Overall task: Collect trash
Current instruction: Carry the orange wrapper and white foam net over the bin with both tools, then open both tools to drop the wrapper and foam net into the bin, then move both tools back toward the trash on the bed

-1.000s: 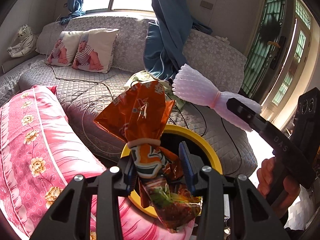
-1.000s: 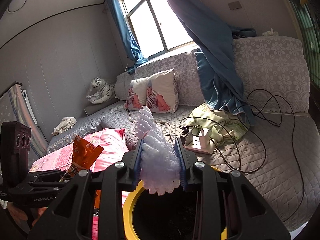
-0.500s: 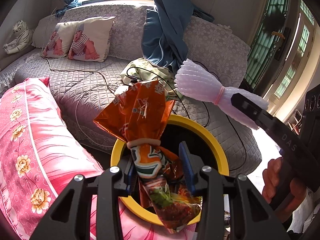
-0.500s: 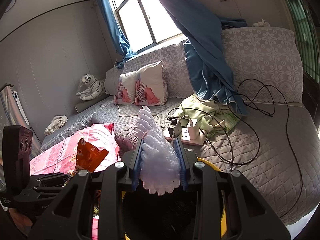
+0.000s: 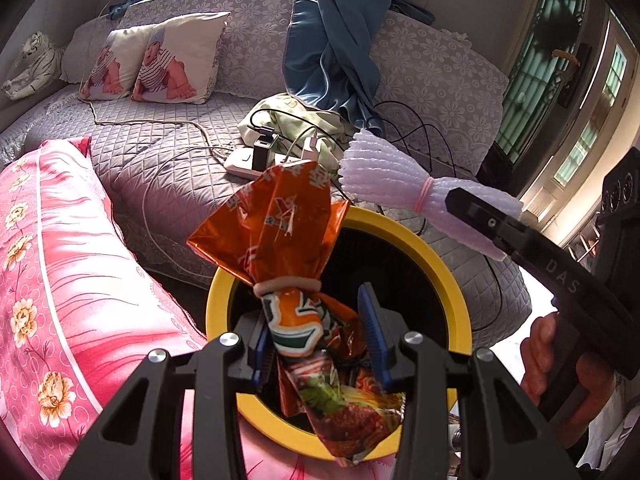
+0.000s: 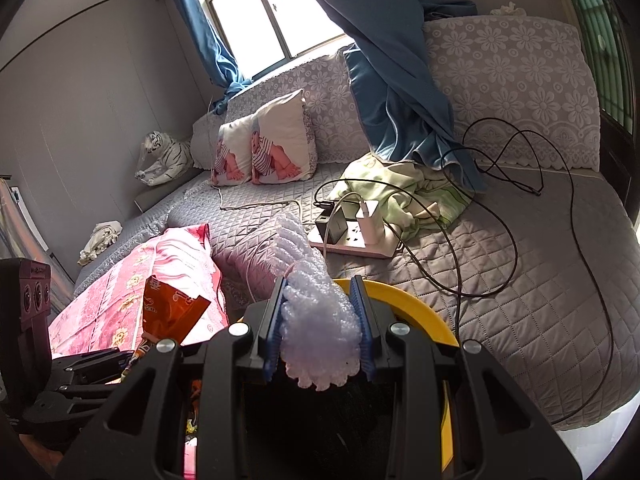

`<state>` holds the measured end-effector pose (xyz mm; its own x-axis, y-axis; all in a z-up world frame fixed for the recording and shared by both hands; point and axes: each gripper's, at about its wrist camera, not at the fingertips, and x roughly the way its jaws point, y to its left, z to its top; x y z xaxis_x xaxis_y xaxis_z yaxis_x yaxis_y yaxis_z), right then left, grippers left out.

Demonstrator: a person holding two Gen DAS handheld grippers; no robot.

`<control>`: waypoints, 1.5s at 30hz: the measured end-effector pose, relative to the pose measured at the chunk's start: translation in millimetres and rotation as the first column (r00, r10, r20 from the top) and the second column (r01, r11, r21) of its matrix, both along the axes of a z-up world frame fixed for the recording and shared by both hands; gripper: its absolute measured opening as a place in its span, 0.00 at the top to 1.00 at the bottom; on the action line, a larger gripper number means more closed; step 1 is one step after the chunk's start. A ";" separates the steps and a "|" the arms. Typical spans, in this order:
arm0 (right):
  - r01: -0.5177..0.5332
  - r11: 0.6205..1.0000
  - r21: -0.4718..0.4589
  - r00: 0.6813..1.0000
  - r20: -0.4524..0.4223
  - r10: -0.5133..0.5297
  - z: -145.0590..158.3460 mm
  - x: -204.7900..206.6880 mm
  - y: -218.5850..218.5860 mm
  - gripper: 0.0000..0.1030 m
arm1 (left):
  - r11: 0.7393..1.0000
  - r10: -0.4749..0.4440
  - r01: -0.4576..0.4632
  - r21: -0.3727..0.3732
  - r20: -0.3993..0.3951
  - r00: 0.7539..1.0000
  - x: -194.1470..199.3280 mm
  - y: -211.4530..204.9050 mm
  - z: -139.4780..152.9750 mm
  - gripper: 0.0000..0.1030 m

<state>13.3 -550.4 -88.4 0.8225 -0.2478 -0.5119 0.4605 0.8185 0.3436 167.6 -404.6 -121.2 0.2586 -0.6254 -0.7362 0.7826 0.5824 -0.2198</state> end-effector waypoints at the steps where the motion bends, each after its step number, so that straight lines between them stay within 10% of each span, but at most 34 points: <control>1: 0.002 1.000 0.003 1.000 -0.008 -0.002 -2.1 1.4 -0.9 0.71 | 1.000 0.000 0.000 0.003 -0.001 1.000 0.1 -1.1 -1.1 0.64; 16: 0.008 1.000 0.028 0.999 -0.047 -0.007 -13.1 9.1 -3.3 0.62 | 1.000 0.005 -0.005 -0.016 -0.042 0.999 2.5 -2.0 -8.6 0.64; 23: 0.030 0.999 0.032 0.999 -0.039 -0.028 -11.0 4.7 -7.2 0.54 | 0.999 0.033 -0.035 -0.037 -0.051 0.998 6.5 3.5 -6.6 0.37; 45: -0.070 0.997 -0.036 0.998 -0.008 0.070 30.7 17.4 40.6 0.53 | 0.973 0.208 -0.206 -0.104 0.013 0.978 17.9 91.8 43.8 0.37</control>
<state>30.6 -509.8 -57.7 0.8353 -0.2079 -0.5089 0.4034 0.8608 0.3105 185.5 -312.9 -77.4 0.4071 -0.6275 -0.6638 0.6530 0.7080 -0.2688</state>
